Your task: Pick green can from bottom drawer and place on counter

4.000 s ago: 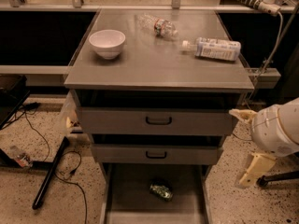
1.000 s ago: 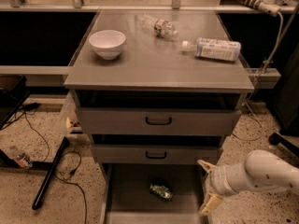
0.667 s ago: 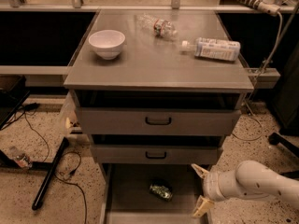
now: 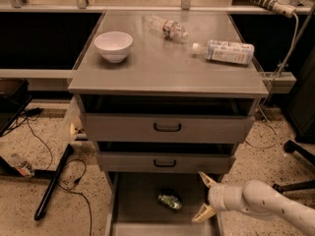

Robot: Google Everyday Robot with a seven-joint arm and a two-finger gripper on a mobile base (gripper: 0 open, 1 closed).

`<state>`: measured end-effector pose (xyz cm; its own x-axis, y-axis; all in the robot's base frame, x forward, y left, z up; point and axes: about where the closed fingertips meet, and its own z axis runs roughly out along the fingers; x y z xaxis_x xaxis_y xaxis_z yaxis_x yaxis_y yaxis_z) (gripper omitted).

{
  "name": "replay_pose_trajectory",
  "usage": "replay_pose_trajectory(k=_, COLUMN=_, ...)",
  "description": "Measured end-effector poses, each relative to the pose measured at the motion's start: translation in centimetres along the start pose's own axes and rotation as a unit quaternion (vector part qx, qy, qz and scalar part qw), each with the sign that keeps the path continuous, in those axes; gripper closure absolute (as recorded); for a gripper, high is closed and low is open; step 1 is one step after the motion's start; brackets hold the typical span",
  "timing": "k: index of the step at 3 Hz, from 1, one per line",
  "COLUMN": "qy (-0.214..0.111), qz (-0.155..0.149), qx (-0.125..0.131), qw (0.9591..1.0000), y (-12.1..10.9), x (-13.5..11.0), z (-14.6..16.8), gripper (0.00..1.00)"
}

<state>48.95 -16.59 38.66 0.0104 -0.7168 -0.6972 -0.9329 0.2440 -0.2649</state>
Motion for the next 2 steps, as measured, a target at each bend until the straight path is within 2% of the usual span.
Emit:
replay_pose_trajectory(k=1, qy=-0.043, qz=0.063, qx=-0.001, qw=0.997, y=-1.5, x=4.89, z=2.14, gripper=0.0)
replay_pose_trajectory(k=2, qy=-0.043, qz=0.063, qx=-0.001, qw=0.997, y=-1.5, x=4.9, z=2.15, gripper=0.0)
